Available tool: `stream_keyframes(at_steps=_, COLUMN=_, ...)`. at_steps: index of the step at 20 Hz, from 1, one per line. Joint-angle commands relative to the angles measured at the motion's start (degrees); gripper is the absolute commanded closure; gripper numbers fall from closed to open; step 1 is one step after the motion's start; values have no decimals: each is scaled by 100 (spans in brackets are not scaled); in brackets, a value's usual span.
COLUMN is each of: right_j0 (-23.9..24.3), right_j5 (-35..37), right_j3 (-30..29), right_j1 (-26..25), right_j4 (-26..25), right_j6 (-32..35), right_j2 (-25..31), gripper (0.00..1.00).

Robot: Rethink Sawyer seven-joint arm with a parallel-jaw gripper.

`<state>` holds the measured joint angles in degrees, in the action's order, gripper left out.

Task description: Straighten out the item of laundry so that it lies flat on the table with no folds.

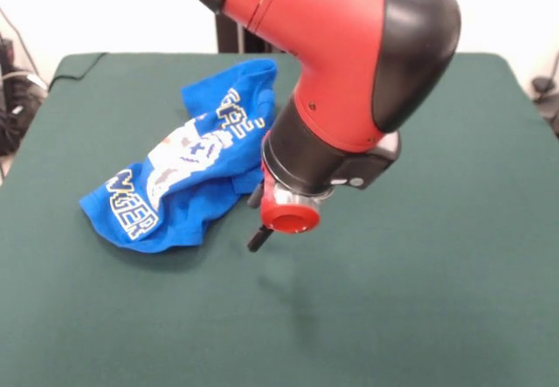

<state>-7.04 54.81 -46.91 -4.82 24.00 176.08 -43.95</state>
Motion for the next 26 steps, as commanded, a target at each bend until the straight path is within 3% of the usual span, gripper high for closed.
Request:
stream_keyframes(at_steps=1, right_j0=-308, right_j5=711, right_j3=-14, right_j1=-77, right_j4=395, right_j6=1869, right_j2=260, gripper=0)
stream_keyframes(at_steps=16, right_j0=-452, right_j5=660, right_j3=-40, right_j1=-229, right_j4=447, right_j6=1969, right_j2=82, gripper=0)
stream_keyframes(at_steps=26, right_j0=-296, right_j5=492, right_j3=362, right_j1=-610, right_j4=576, right_j6=2025, right_j2=-79, gripper=0)
